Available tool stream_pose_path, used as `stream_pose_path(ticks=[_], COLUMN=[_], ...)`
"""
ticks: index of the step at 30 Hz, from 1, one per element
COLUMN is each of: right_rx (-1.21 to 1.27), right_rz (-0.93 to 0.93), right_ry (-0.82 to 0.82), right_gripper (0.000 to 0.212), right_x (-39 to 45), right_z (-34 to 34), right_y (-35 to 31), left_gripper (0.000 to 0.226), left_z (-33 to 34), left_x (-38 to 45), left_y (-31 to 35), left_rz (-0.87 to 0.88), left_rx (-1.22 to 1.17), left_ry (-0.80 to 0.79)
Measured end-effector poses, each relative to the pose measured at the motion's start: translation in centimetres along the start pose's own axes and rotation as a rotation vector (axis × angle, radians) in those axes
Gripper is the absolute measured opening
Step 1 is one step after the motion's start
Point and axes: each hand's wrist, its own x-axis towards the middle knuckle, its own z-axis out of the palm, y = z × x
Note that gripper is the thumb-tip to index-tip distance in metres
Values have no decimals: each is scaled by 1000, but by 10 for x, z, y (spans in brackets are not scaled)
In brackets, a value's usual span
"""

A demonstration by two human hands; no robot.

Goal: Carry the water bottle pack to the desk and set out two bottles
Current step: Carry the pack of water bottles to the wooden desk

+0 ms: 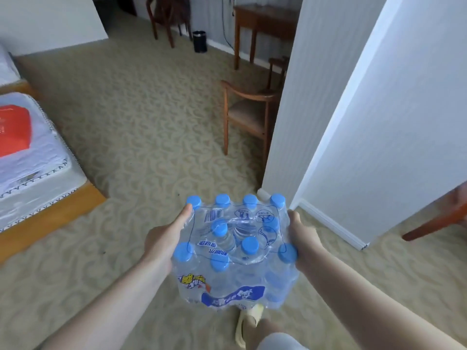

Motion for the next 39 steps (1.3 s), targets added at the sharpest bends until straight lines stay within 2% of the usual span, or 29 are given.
stream_pose_path(ticks=[5,10,15,19,23,30,36,39], right_rx=[-38,-72,-75,-72,-74,-23,72,63], right_rz=[-15,-30,-82,-103,-137,-36,-106,-50], right_ry=[-57,-63,-90,-153,-187,-116,-135,-71], right_gripper=[54,51,55,50,45,59,56,60], right_x=[52,103,144,173,214,278,347,392], right_z=[71,142,216,279,352,461,524,553], right_y=[-74,-161,-257,-332,-398,-492,-583,-632], left_gripper=[70,80,75,68,73,97,81,65], left_z=[3,13,8,-1,-7,-11,18,44], left_x=[75,156,234,298,385,532,640,694], left_y=[60,138,220,287,353,479,583,623], left_rz=[-30,-4,5,46,42,90,112,104], left_rx=[-104,-67,-134,-139,-165,-68,-95,-120], left_ry=[57,138,172,190,190,120,100,83])
